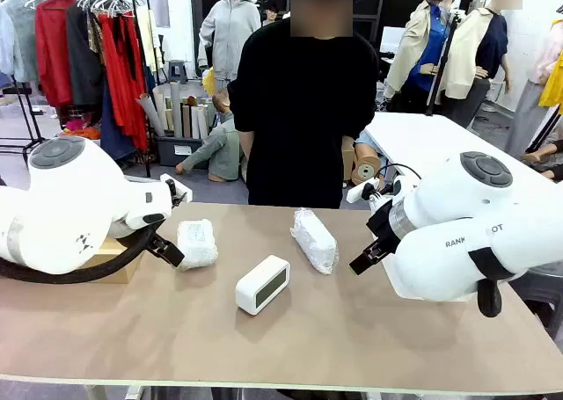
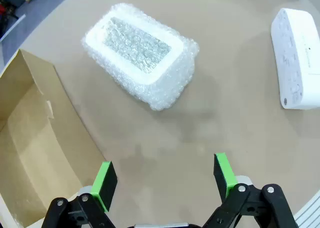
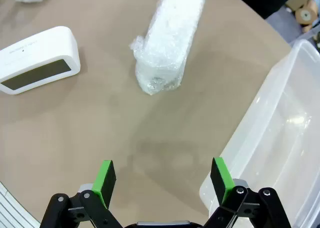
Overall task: Separate and place wrapped and unwrapped clocks.
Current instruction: Pick up the Digital clock indicated by the person.
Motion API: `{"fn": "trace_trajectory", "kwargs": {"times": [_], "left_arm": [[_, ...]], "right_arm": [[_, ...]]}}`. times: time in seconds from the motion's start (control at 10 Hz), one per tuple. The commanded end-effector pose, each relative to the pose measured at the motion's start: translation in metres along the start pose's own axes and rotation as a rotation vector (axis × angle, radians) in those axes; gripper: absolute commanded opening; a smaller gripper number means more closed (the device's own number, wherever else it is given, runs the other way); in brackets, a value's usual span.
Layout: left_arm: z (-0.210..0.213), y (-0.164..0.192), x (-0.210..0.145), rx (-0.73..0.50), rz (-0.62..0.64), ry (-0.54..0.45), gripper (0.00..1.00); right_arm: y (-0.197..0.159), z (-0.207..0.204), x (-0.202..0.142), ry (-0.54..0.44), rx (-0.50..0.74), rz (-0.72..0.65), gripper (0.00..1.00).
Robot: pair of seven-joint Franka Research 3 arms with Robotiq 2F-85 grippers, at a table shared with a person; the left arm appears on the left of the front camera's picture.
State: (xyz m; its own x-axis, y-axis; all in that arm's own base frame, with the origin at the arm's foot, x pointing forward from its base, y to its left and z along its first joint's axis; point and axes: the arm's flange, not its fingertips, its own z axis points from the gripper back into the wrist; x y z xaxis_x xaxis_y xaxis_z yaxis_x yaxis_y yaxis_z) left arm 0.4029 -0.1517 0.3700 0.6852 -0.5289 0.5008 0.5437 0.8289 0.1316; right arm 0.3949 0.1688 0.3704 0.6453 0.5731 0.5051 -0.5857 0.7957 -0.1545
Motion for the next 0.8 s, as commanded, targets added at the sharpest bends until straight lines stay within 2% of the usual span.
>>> {"fn": "trace_trajectory", "kwargs": {"times": [0.0,0.7], "left_arm": [[0.0001,0.0000,0.0000,0.000,0.000,0.000,1.00],[0.0001,0.0000,0.0000,0.000,0.000,0.000,1.00]], "right_arm": [[0.0000,0.0000,0.0000,0.000,0.000,0.000,1.00],[0.0000,0.0000,0.0000,0.000,0.000,0.000,1.00]]}}
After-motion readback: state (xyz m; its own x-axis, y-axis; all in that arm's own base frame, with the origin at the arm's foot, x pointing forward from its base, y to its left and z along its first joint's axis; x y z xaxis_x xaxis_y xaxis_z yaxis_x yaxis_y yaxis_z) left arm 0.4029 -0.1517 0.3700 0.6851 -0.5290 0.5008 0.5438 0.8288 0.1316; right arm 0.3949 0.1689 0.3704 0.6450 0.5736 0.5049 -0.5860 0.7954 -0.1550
